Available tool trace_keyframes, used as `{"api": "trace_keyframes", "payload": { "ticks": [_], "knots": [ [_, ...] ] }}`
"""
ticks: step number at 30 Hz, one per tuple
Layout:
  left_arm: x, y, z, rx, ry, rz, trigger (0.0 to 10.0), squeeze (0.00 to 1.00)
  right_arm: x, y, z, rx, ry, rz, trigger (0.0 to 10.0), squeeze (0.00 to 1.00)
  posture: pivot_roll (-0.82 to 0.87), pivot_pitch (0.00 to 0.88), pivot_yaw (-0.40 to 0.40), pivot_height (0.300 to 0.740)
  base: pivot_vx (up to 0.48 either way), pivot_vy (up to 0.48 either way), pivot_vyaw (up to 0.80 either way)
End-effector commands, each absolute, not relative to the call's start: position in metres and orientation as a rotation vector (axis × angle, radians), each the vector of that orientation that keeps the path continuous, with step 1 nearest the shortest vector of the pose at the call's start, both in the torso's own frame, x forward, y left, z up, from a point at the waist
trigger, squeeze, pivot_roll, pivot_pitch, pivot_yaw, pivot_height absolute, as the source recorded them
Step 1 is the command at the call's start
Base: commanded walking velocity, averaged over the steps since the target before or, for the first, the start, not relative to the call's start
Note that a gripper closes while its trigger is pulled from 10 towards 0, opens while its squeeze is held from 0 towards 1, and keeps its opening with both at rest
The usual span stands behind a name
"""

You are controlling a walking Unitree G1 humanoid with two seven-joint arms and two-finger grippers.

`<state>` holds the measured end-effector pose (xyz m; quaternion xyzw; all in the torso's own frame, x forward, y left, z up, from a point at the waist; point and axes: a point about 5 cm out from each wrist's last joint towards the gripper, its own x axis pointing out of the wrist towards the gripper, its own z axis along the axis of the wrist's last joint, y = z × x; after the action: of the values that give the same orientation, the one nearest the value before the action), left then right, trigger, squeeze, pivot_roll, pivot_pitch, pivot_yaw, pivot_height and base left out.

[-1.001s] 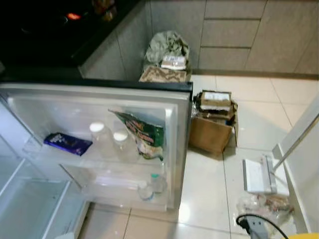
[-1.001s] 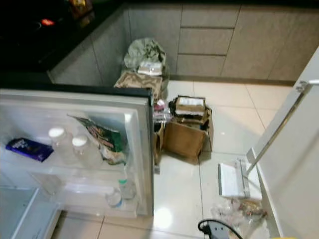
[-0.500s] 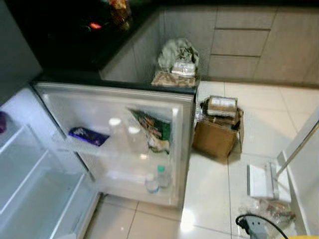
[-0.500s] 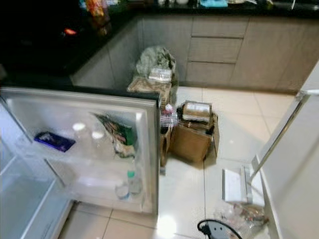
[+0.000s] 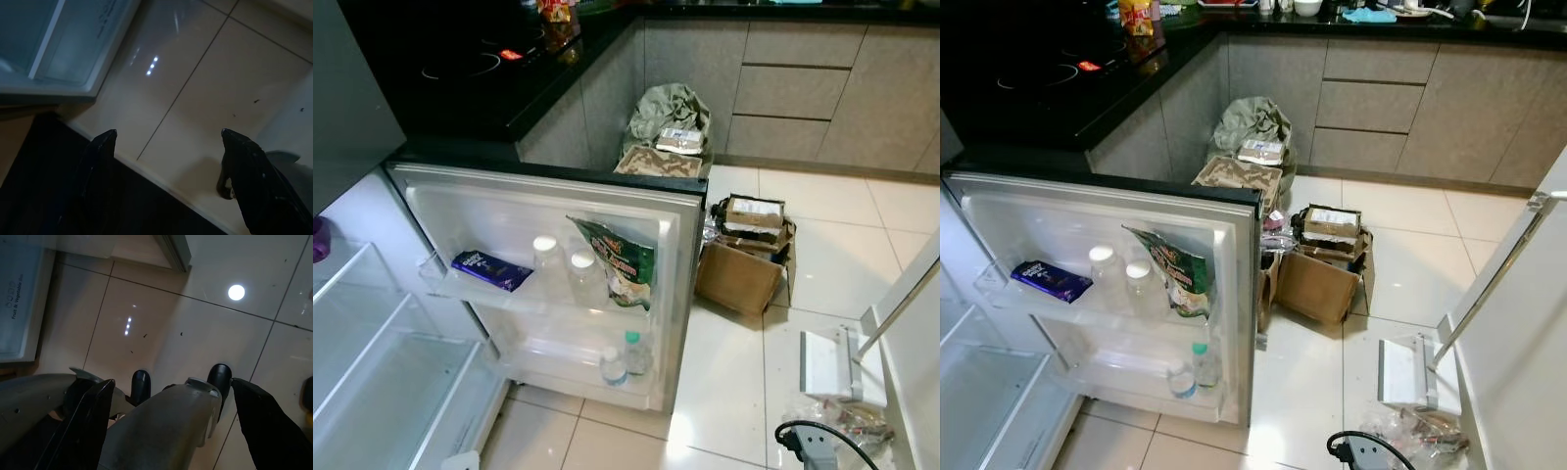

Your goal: Restocking fridge

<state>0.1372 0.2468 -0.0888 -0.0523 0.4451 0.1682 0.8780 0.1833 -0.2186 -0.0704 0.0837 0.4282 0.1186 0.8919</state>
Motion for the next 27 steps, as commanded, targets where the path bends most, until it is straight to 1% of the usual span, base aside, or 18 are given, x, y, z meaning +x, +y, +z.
{"api": "trace_keyframes", "payload": {
  "ticks": [1, 2, 4, 5, 8, 9, 10, 13, 18, 24, 27],
  "knots": [
    [0.133, 0.238, -0.093, -0.128, 0.959, 0.341, 10.0, 0.00, 0.180, -0.215, -0.073, 0.152, 0.916, 0.258, 10.0, 0.00, -0.11, 0.035, -0.003, 0.730, 0.000, 0.000, 0.00],
    [0.135, 0.237, -0.093, -0.135, 0.957, 0.343, 10.0, 0.00, 0.181, -0.213, -0.074, 0.135, 0.920, 0.265, 10.0, 0.00, -0.11, 0.035, -0.003, 0.734, 0.000, 0.000, 0.00],
    [0.142, 0.229, -0.092, -0.149, 0.948, 0.330, 10.0, 0.00, 0.184, -0.207, -0.075, 0.029, 0.945, 0.274, 10.0, 0.00, -0.11, 0.005, -0.031, 0.734, 0.000, 0.000, 0.00],
    [0.142, 0.229, -0.092, -0.149, 0.948, 0.330, 10.0, 0.00, 0.184, -0.207, -0.075, 0.029, 0.945, 0.274, 10.0, 0.00, -0.11, 0.005, -0.031, 0.734, 0.000, 0.000, 0.00],
    [0.150, 0.217, -0.092, -0.170, 0.937, 0.298, 10.0, 0.00, 0.189, -0.200, -0.076, -0.102, 0.957, 0.284, 10.0, 0.00, -0.11, 0.000, -0.043, 0.734, 0.000, 0.000, 0.00],
    [0.150, 0.217, -0.092, -0.170, 0.937, 0.298, 10.0, 0.00, 0.189, -0.200, -0.076, -0.102, 0.957, 0.284, 10.0, 0.00, -0.11, 0.000, -0.043, 0.734, 0.000, 0.000, 0.00],
    [0.152, 0.207, -0.093, -0.161, 0.941, 0.261, 10.0, 0.00, 0.190, -0.197, -0.077, -0.164, 0.972, 0.271, 10.0, 0.00, -0.11, 0.000, -0.045, 0.734, 0.000, 0.000, 0.00],
    [0.152, 0.198, -0.094, -0.164, 0.946, 0.223, 10.0, 0.00, 0.190, -0.197, -0.078, -0.202, 0.984, 0.233, 10.0, 0.00, -0.10, 0.000, -0.043, 0.734, 0.000, 0.000, 0.00],
    [0.148, 0.195, -0.096, -0.176, 0.956, 0.192, 10.0, 0.00, 0.188, -0.202, -0.079, -0.238, 1.004, 0.184, 10.0, 0.00, -0.09, 0.000, -0.035, 0.734, 0.000, 0.000, 0.00],
    [0.134, 0.200, -0.101, -0.132, 1.002, 0.146, 10.0, 0.00, 0.175, -0.218, -0.084, -0.265, 1.049, 0.096, 10.0, 0.00, -0.07, 0.000, -0.016, 0.734, 0.000, 0.000, 0.00],
    [0.131, 0.204, -0.101, -0.123, 1.009, 0.143, 10.0, 0.00, 0.166, -0.225, -0.086, -0.231, 1.073, 0.035, 10.0, 0.00, -0.07, 0.000, -0.011, 0.734, 0.000, 0.000, 0.00]
  ]
}}
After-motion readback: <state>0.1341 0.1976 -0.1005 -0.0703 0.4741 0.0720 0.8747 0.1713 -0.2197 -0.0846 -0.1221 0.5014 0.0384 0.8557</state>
